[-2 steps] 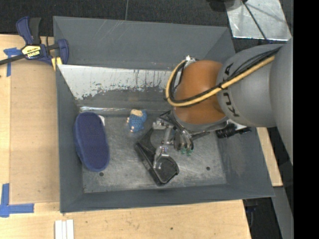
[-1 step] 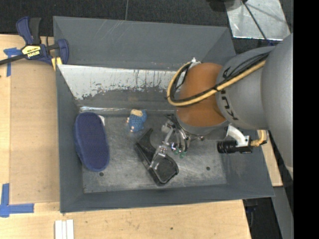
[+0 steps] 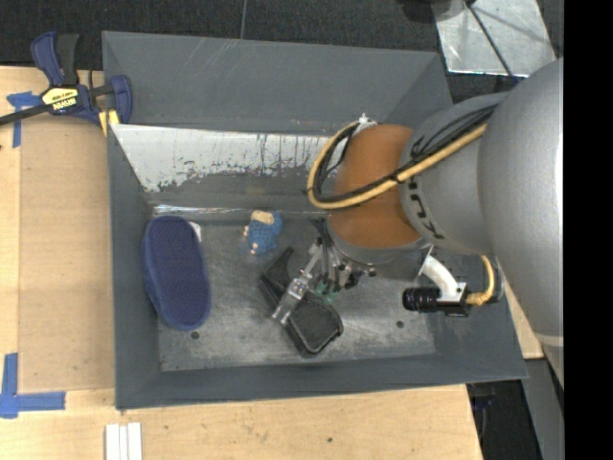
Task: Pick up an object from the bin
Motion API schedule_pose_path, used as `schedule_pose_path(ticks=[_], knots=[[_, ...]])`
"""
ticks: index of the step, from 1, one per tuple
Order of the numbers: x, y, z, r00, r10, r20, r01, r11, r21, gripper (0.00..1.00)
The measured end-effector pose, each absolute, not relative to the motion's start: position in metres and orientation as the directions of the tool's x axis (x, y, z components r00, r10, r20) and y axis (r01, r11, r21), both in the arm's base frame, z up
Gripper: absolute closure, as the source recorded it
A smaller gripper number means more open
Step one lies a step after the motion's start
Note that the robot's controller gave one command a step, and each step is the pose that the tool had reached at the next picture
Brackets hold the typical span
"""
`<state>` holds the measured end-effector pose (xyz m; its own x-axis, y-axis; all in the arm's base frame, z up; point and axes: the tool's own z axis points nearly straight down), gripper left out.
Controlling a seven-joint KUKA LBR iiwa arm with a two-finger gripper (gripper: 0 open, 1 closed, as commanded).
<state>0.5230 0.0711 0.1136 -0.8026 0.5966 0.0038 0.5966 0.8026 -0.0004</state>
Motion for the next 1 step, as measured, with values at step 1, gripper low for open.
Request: schedule_pose_path(ticks=[1], knots=[[0.5183,0.0795,0.0753,-0.623,0.783,-0.002,0.783,0.622,0.011,0.0]])
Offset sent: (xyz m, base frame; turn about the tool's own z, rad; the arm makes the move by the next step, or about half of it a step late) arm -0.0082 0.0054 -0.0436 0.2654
